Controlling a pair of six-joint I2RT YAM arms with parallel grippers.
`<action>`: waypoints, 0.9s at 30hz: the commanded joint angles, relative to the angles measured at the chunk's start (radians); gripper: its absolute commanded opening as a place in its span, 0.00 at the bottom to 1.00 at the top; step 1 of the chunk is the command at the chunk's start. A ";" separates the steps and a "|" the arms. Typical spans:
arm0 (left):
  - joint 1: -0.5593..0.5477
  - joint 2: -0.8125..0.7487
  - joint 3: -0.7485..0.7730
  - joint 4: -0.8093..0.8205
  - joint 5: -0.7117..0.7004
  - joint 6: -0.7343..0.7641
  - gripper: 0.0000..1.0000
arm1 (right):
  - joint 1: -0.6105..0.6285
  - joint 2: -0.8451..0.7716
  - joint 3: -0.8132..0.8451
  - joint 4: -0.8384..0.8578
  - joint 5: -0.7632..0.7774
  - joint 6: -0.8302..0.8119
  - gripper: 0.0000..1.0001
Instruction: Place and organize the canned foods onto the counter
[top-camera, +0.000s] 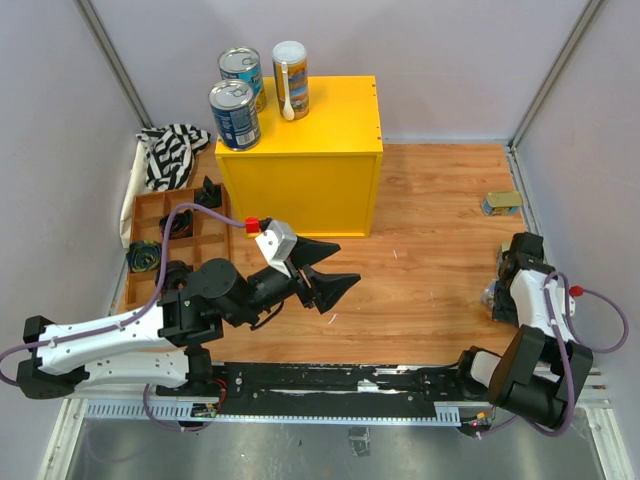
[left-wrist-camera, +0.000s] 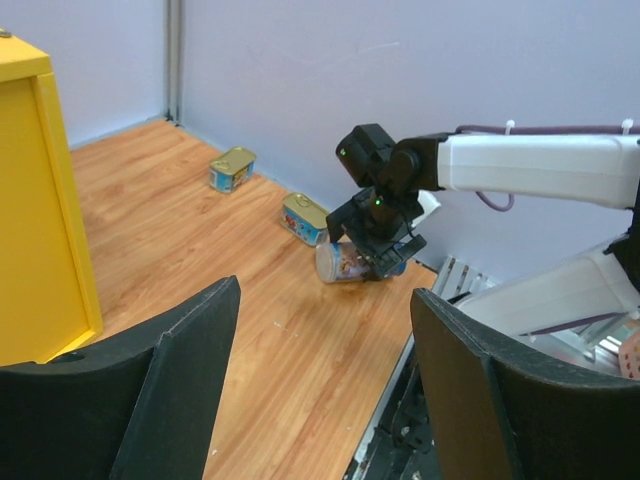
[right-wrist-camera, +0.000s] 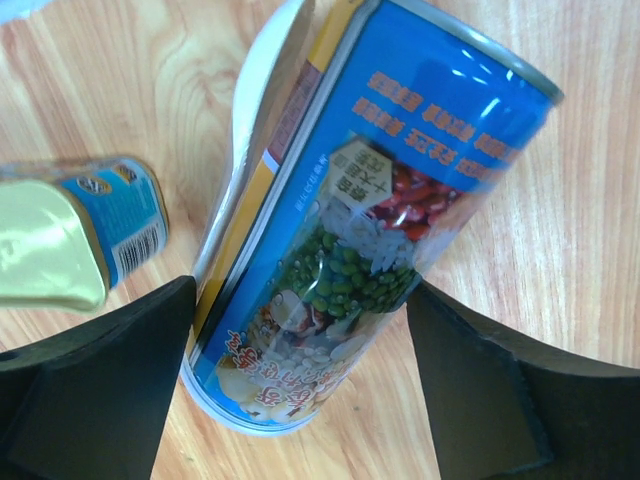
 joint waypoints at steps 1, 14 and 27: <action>-0.006 -0.042 -0.009 0.024 -0.009 -0.015 0.73 | 0.097 -0.039 -0.026 -0.039 0.017 -0.038 0.81; -0.007 -0.114 -0.034 0.009 -0.011 -0.048 0.72 | 0.373 -0.125 -0.090 -0.037 0.045 -0.010 0.47; -0.007 -0.192 -0.087 -0.008 -0.025 -0.068 0.72 | 0.831 0.030 -0.010 0.000 0.096 0.111 0.37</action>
